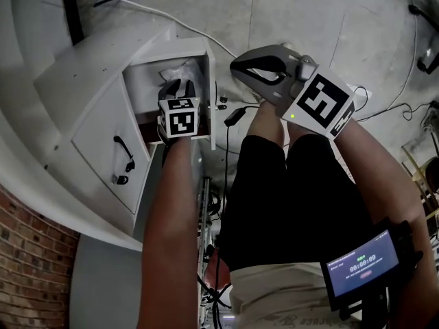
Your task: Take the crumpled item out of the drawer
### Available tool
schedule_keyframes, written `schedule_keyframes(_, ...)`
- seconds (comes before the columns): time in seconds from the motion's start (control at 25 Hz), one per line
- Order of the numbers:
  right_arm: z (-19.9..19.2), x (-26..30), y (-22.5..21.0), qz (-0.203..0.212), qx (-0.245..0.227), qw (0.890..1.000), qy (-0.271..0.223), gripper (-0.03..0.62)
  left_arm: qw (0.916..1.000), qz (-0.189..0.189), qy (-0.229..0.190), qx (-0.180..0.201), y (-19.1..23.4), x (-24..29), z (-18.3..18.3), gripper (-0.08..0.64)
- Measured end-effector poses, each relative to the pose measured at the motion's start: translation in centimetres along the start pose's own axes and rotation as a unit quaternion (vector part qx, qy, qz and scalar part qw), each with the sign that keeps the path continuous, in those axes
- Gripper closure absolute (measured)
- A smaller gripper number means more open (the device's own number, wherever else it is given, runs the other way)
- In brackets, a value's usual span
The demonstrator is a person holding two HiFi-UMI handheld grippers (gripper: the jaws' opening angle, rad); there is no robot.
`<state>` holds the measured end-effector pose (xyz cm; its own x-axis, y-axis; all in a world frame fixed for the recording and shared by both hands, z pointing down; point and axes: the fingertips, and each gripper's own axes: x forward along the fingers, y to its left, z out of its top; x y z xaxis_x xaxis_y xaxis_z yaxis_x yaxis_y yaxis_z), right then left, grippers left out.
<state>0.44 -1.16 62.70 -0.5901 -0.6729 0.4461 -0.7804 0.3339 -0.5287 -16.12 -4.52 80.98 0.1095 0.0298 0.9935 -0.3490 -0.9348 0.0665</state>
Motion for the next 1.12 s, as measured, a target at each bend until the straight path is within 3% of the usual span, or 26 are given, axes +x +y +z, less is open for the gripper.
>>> schedule_keyframes(0.16,-0.5,-0.4,-0.1,-0.003,0.002,1.000,0.006,0.584,0.9998,0.017,0.009,0.003,0.3,0.5,0.4,0.555)
schedule_keyframes(0.28,-0.8,-0.3,0.2,-0.001,0.002,1.000,0.010,0.583,0.9997,0.014,0.019,-0.005,0.4,0.8,-0.3,0.555)
schedule_keyframes(0.48,-0.8,-0.2,0.3,-0.003,0.006,1.000,0.005,0.584,0.9999,0.014,-0.008,0.000,0.1,0.3,0.7,0.547)
schedule_keyframes(0.6,-1.0,-0.2,0.6,0.006,-0.001,1.000,0.019,0.584,0.9996,0.015,-0.013,0.021,-0.4,0.2,1.0,0.443)
schedule_keyframes(0.72,-1.0,0.0,0.9,0.007,0.004,1.000,0.014,0.584,0.9987,0.016,-0.002,0.048,-0.6,0.7,0.9,0.407)
schedule_keyframes(0.96,-1.7,-0.3,0.5,-0.002,0.011,1.000,0.016,0.584,0.9973,0.023,0.018,0.068,-0.3,1.8,0.6,0.413)
schedule_keyframes(1.12,-1.8,-0.7,0.1,-0.013,0.020,1.000,0.010,0.584,0.9961,0.029,0.032,0.078,-0.1,2.0,0.4,0.455)
